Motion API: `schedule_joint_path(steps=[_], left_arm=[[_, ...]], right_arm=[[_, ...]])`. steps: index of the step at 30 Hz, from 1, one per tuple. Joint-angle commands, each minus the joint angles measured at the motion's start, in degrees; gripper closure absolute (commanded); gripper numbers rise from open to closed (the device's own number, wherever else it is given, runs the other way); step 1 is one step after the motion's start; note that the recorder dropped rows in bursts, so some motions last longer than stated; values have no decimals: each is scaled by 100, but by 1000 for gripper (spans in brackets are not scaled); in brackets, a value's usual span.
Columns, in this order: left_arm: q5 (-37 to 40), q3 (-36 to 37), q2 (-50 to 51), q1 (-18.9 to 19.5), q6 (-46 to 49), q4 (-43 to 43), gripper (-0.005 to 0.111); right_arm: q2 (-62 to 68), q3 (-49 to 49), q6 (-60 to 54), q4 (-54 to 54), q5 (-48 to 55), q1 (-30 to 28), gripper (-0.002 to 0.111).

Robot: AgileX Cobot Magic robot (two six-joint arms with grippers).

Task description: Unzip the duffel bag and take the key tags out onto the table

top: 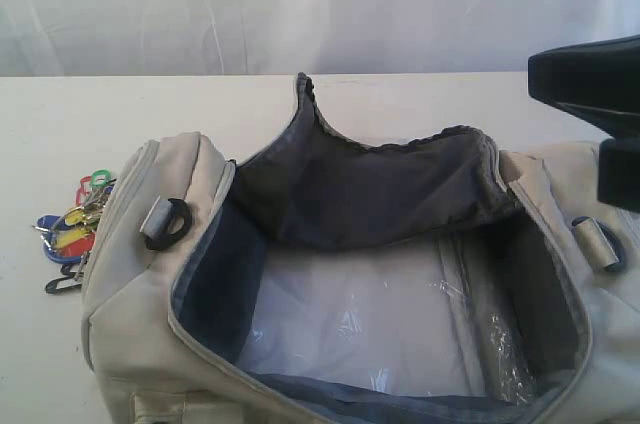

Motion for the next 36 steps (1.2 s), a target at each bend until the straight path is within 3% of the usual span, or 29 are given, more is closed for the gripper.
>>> schedule_joint_path(steps=[1,19,28,32,36], left_arm=[[20,37,-348,10,-65,-56,107],[-4,37,-1165,21,-54,-56,107],[-4,61,-1165,418,-54,-46,107],[-73,372,-1210,406,-54,-76,107],[-147,1156,-1324,406,-54,-76,107]], right_arm=[[-26,-54,38,10,-45,12,108],[-26,-54,38,10,-45,12,108],[-26,-54,38,10,-45,12,108],[-26,-54,38,10,-45,12,108],[-26,-54,38,10,-45,12,108]])
